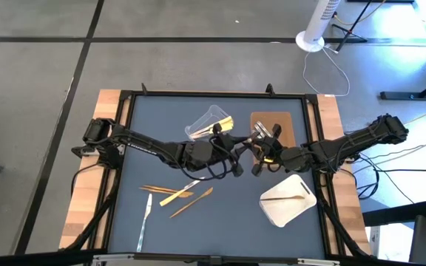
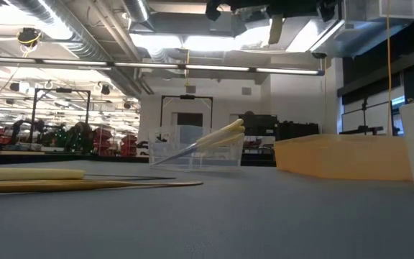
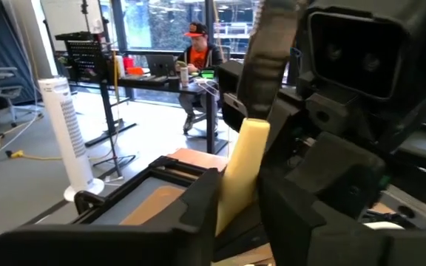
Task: Sort silverware by color (type)
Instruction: Put the yellow knife into the transparent bin
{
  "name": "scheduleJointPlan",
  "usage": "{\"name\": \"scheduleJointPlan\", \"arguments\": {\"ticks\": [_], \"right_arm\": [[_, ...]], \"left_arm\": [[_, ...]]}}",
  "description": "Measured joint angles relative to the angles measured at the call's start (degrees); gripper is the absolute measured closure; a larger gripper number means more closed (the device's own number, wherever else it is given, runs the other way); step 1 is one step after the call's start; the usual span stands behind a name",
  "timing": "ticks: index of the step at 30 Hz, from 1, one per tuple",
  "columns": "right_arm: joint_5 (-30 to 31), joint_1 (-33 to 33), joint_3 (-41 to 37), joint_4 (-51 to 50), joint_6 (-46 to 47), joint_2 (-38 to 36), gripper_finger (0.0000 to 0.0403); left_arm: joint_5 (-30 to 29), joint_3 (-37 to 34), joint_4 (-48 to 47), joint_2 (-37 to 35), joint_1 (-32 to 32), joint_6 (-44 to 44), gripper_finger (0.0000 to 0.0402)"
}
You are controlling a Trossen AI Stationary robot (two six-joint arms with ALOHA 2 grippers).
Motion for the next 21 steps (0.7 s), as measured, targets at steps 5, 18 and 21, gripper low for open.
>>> {"name": "scheduleJointPlan", "arguments": {"ticks": [5,18,21], "right_arm": [[0.1,0.0,0.0,0.0,-1.4,0.0,0.0373],[0.4,-0.1,0.0,0.1,-2.6,-0.1,0.0386],[0.8,-0.9,0.0,-0.1,-2.7,-0.2,0.0387]], "left_arm": [[-0.2,0.0,0.0,0.0,0.0,1.3,0.0266],[-10.9,0.1,-14.4,-5.2,-4.0,9.1,0.0244],[-10.4,0.1,-20.8,-7.5,-5.3,8.4,0.0244]]}}
